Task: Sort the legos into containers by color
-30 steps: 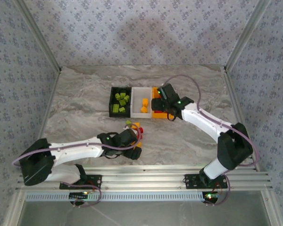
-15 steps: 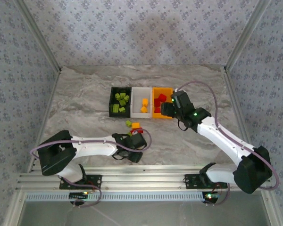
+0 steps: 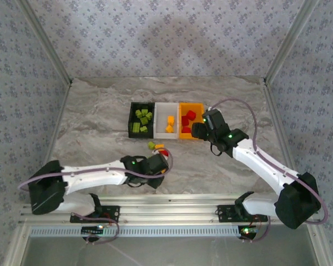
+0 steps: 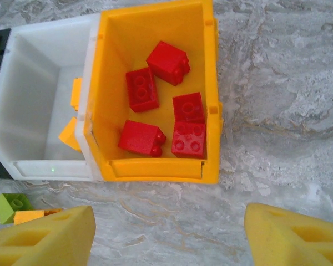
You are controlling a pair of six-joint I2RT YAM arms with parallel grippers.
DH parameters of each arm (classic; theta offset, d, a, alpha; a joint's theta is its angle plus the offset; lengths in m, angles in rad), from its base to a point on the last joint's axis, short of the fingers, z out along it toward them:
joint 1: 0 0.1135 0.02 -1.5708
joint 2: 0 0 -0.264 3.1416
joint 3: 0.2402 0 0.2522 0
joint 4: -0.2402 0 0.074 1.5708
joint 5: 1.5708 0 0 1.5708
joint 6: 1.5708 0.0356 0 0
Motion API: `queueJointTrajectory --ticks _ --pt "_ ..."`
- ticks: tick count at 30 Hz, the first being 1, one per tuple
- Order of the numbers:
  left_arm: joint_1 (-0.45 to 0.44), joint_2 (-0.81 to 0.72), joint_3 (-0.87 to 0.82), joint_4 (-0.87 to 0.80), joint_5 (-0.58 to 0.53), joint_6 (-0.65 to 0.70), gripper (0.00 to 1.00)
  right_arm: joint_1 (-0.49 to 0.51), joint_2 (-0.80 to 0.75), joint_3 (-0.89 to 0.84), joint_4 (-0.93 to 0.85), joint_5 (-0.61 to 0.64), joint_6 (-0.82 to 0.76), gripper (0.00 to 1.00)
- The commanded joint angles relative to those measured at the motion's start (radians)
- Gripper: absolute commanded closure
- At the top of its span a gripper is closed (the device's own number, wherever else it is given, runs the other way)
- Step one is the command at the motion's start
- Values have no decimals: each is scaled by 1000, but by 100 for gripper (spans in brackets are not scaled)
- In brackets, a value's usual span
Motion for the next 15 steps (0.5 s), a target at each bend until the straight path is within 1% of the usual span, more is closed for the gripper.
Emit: queueJointTrajectory --ticks 1,4,7,11,15 --pt "88 -75 83 35 -73 22 72 -2 -13 -28 15 15 39 27" --pt "197 -45 154 129 -63 66 73 -1 -3 -40 23 10 49 27" --pt "292 67 255 198 -38 111 73 1 2 -42 15 10 51 27" --pt "374 268 418 238 -25 163 74 7 -2 -62 14 15 58 27" --pt "419 463 598 230 -32 200 74 12 -11 -90 20 13 75 27"
